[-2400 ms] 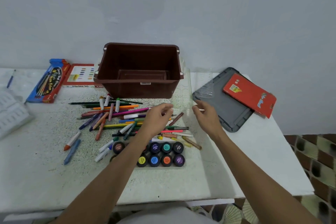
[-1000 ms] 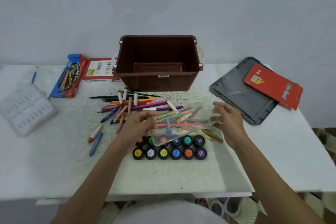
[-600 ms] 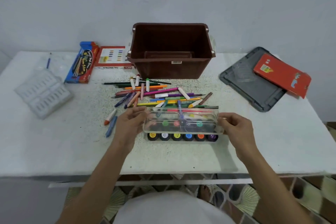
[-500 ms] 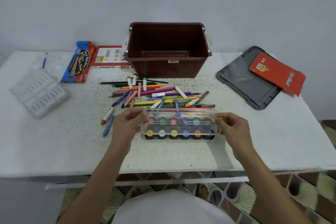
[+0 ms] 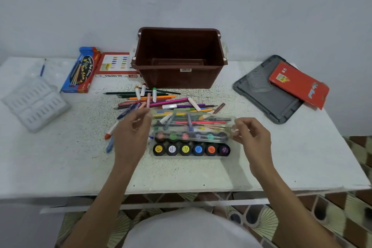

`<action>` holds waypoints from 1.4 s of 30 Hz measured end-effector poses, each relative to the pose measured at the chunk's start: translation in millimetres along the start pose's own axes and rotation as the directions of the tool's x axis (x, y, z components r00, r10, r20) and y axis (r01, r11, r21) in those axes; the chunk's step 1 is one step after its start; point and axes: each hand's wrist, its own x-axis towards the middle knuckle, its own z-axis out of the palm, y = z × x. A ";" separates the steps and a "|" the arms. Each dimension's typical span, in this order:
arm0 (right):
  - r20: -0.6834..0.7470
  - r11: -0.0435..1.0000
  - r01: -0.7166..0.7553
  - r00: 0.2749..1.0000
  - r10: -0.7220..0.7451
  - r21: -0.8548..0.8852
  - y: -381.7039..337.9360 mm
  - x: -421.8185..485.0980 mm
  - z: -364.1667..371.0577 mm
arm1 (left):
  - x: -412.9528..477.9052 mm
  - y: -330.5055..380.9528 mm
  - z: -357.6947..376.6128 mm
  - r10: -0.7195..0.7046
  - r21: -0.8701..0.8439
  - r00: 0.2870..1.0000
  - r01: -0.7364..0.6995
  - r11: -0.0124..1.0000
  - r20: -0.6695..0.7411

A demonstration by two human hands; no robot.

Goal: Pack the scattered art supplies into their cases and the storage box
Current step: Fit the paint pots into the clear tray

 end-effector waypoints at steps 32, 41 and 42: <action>0.194 0.840 0.407 0.913 -0.360 -0.358 53.0 -11.6 6.7 | -42.8 -38.2 7.8 0.021 0.567 0.979 -0.135 0.812 0.204; 0.171 0.824 0.410 0.912 -0.372 -0.391 56.6 -12.5 2.9 | -37.3 -44.7 4.0 0.070 0.573 0.942 -0.259 0.778 0.329; 0.173 0.818 0.415 0.910 -0.377 -0.399 57.2 -12.7 1.8 | -36.2 -45.3 2.6 0.079 0.562 0.937 -0.270 0.782 0.340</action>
